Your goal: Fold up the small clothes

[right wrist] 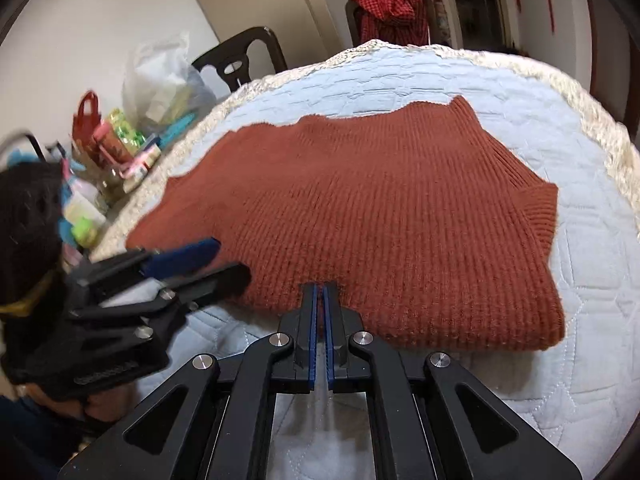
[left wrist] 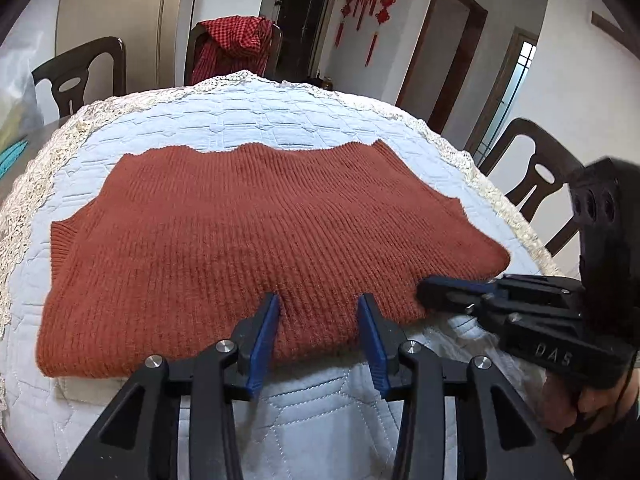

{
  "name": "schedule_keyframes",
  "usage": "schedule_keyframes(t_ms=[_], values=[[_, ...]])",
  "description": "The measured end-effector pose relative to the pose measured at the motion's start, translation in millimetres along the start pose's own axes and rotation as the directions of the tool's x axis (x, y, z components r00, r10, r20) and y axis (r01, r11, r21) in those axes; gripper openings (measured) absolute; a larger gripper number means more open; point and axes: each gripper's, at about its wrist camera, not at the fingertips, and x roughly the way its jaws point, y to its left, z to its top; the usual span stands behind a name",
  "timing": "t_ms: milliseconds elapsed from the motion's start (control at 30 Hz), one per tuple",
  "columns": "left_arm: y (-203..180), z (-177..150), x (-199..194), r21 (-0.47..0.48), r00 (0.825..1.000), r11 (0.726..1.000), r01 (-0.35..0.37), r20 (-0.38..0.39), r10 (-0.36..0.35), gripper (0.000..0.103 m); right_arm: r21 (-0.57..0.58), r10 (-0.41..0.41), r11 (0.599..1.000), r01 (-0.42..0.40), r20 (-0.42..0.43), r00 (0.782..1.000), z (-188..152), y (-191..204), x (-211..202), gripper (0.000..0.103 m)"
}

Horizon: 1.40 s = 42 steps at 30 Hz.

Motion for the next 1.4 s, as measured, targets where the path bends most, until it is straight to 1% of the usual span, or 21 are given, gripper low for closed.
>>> schedule_keyframes(t_ms=[67,100,133,200,233,267,333,367,433,500,567,600,633,667,733,833,1000,1233,1367,1400], values=[[7.4,0.6,-9.8,-0.015,0.999,1.000,-0.022,0.023,0.022,0.044,-0.014,-0.028,1.000,0.028,0.042,0.999,-0.5,-3.0,-13.0,0.002],[12.9,-0.2,-15.2,-0.018,0.998,0.999,-0.051,0.041,0.052,0.044,-0.006,-0.032,0.999,0.033,0.053,0.998,-0.8,-6.8,-17.1,0.003],[21.0,-1.4,-19.5,-0.029,0.995,0.996,-0.087,0.054,0.089,0.044,0.024,-0.047,0.999,0.045,0.057,0.997,-2.4,-16.9,-20.3,0.004],[39.8,-4.8,-21.1,-0.076,0.990,0.989,-0.130,0.045,0.134,0.044,0.078,-0.072,0.995,0.069,0.043,0.996,-6.0,-33.1,-20.2,0.004],[49.6,-7.5,-20.6,-0.101,0.989,0.984,-0.143,0.029,0.147,0.044,0.113,-0.040,0.993,0.035,0.049,0.998,-8.1,-42.7,-21.4,0.004],[57.5,-9.9,-20.8,-0.122,0.989,0.982,-0.140,0.019,0.144,0.043,0.150,-0.003,0.989,-0.005,0.056,0.998,-10.1,-50.0,-23.7,0.004],[66.1,-12.3,-30.0,-0.154,0.993,0.982,-0.106,0.028,0.112,0.043,0.133,-0.011,0.991,0.004,0.055,0.998,-10.0,-47.9,-26.1,0.004],[68.4,-12.8,-35.0,-0.162,0.992,0.981,-0.111,0.038,0.119,0.043,0.121,-0.023,0.993,0.015,0.058,0.998,-9.5,-45.1,-28.3,0.004],[74.9,-13.3,-47.5,-0.173,0.983,0.974,-0.150,0.076,0.165,0.043,0.115,-0.030,0.993,0.021,0.078,0.997,-9.0,-42.9,-36.1,0.005],[85.7,-15.4,-53.3,-0.197,0.977,0.966,-0.167,0.096,0.188,0.043,0.136,-0.051,0.990,0.037,0.105,0.993,-9.9,-48.7,-44.5,0.006],[101.3,-19.2,-46.3,-0.242,0.976,0.952,-0.185,0.064,0.206,0.043,0.172,-0.082,0.983,0.063,0.105,0.991,-11.7,-61.5,-44.3,0.008],[106.8,-23.2,-43.6,-0.256,0.978,0.949,-0.183,0.056,0.203,0.043,0.205,-0.090,0.976,0.071,0.085,0.992,-12.8,-70.7,-40.1,0.008],[107.7,-26.1,-44.0,-0.259,0.977,0.949,-0.178,0.065,0.201,0.042,0.224,-0.078,0.973,0.057,0.088,0.993,-15.3,-75.7,-39.9,0.008],[105.8,-27.9,-44.9,-0.253,0.977,0.951,-0.180,0.070,0.203,0.042,0.246,-0.056,0.969,0.027,0.109,0.993,-18.3,-79.3,-40.9,0.008],[102.8,-30.9,-44.4,-0.242,0.974,0.951,-0.192,0.071,0.215,0.042,0.242,-0.057,0.970,0.027,0.118,0.991,-20.0,-76.8,-40.6,0.008],[102.2,-32.4,-44.2,-0.244,0.974,0.951,-0.191,0.071,0.214,0.042,0.226,-0.074,0.973,0.046,0.118,0.990,-18.9,-72.4,-38.3,0.008],[100.5,-31.4,-44.4,-0.248,0.974,0.949,-0.193,0.072,0.217,0.042,0.242,-0.054,0.970,0.023,0.123,0.991,-19.1,-77.5,-38.4,0.008],[92.4,-29.3,-43.6,-0.237,0.964,0.941,-0.242,0.050,0.260,0.042,0.223,-0.075,0.974,0.050,0.109,0.991,-19.2,-75.2,-39.5,0.008],[89.3,-29.6,-46.0,-0.233,0.962,0.939,-0.254,0.041,0.271,0.043,0.197,-0.104,0.977,0.084,0.095,0.990,-18.0,-68.5,-41.4,0.008],[89.1,-29.9,-47.0,-0.234,0.961,0.938,-0.256,0.040,0.273,0.043,0.194,-0.105,0.977,0.086,0.093,0.990,-18.2,-67.7,-42.5,0.010]])
